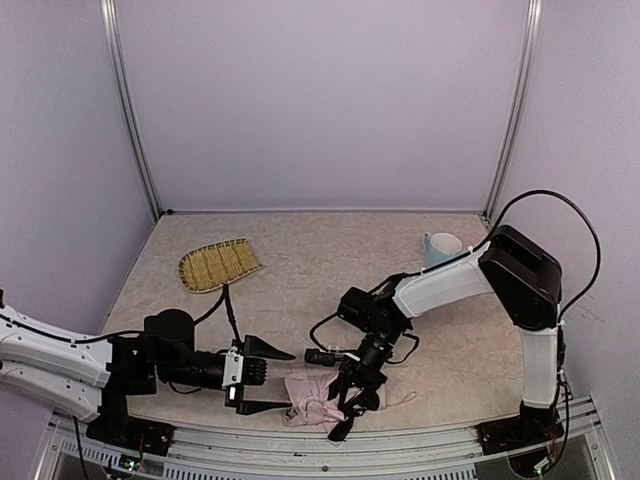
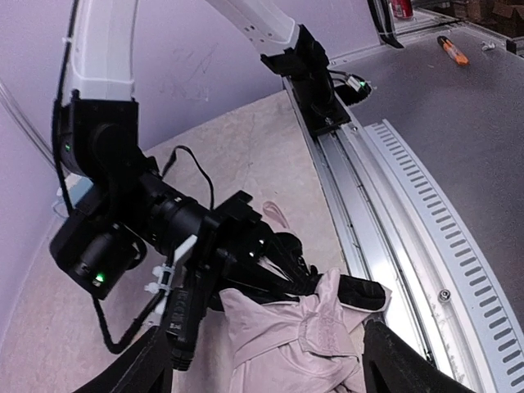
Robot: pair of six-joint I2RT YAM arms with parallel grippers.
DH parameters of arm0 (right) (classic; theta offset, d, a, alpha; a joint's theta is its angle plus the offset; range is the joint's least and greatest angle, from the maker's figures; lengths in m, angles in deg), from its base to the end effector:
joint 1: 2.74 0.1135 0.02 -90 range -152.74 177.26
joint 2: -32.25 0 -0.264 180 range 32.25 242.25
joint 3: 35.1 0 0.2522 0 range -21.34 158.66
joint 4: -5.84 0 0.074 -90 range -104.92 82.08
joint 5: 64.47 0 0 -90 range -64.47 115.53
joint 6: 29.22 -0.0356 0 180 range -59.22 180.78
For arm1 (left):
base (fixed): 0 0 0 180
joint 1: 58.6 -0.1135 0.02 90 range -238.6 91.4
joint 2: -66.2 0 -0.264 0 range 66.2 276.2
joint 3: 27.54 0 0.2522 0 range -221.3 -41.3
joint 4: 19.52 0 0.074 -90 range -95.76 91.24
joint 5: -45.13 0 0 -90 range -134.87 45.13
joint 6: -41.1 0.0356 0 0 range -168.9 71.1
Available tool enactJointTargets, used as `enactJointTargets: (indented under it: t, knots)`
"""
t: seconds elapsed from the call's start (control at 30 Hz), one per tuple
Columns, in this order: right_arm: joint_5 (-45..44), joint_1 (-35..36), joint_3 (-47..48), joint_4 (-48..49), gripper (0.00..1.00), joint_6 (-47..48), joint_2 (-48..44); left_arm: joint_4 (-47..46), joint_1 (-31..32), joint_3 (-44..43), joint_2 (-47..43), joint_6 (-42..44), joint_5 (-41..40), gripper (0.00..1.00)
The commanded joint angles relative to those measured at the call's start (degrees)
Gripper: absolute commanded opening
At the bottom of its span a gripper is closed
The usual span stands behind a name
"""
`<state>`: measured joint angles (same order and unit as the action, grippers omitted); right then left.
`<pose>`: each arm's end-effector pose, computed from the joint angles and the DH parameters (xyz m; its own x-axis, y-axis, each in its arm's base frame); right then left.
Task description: Put away the umbrella
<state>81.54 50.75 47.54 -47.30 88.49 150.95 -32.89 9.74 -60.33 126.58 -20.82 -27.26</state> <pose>0.1857 0.3005 0.1027 -0.3145 -0.8618 -0.3979 -0.6805 -0.0875 0.7275 0.0703 -0.2063 0.1997 0.3879 0.2387 -0.8902 0.9197 -0.0375 0.3907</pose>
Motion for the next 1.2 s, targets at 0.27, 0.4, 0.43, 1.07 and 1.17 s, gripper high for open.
enactJointTargets:
  t: [0.27, 0.4, 0.43, 1.07, 1.17]
  knots:
    - [-20.4, -1.6, -2.3, -3.2, 0.00, -5.3, 6.1, 4.2, 3.1, -7.8, 23.8, 4.1, -10.2, 0.94]
    - [-20.0, -1.6, -1.8, -1.9, 0.00, -5.9, 6.1, 2.8, 3.6, -10.6, 31.4, 5.1, -11.9, 0.93]
    - [-19.9, -1.6, -1.7, -1.6, 0.02, -6.0, 5.8, 2.5, 3.8, -11.2, 32.8, 5.3, -12.2, 0.92]
    - [-33.8, -2.1, -15.7, 22.0, 0.90, -12.3, -23.1, 15.1, -0.8, -15.6, 40.6, 4.3, -5.1, 0.48]
    - [-37.7, -2.1, -18.3, 24.2, 1.00, -11.6, -29.5, 15.6, -1.7, -15.4, 40.9, 3.9, -4.0, 0.47]
